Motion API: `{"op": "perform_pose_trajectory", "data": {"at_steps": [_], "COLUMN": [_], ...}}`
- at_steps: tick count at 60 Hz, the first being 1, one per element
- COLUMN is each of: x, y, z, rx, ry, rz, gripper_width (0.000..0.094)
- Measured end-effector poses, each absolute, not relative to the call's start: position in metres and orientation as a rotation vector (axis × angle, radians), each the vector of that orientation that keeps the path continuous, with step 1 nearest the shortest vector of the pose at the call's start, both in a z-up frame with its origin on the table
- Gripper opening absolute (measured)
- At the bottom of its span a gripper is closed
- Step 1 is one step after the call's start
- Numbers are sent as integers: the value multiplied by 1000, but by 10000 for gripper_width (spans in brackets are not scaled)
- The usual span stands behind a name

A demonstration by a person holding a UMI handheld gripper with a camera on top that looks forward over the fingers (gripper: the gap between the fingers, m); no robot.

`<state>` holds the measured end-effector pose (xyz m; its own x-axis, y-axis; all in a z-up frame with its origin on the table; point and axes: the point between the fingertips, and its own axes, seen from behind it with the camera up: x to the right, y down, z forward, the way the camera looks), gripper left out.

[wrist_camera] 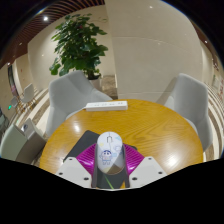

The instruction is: Arrange mouse

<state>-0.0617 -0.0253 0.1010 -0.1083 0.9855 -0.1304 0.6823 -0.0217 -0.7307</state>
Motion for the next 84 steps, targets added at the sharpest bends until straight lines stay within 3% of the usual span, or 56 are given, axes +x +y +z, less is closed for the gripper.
{"op": "perform_pose_trajectory", "data": {"at_steps": [14,20,25,28,31,34,42,55,68,84], "x": [-72,-70,-69,-69,-67,-66,-33,88,180,205], "y": [-92,-93,-90,-89,-90,-89,-82,-61,-35,-16], "z": [9,-12,-12,-11,-5,8,59,126,143,149], "rx": [-1755,-1757,-1743,-1737,-1739,-1739,-1730,-1765,-1804,-1813], "ry": [-1902,-1893,-1884,-1882,-1879,-1872,-1857,-1883,-1851,-1767], "rz": [786,749,738,726,735,747,765,714,631,599], "gripper_width": [383,418,537,699,892,848,862,861,856,862]}}
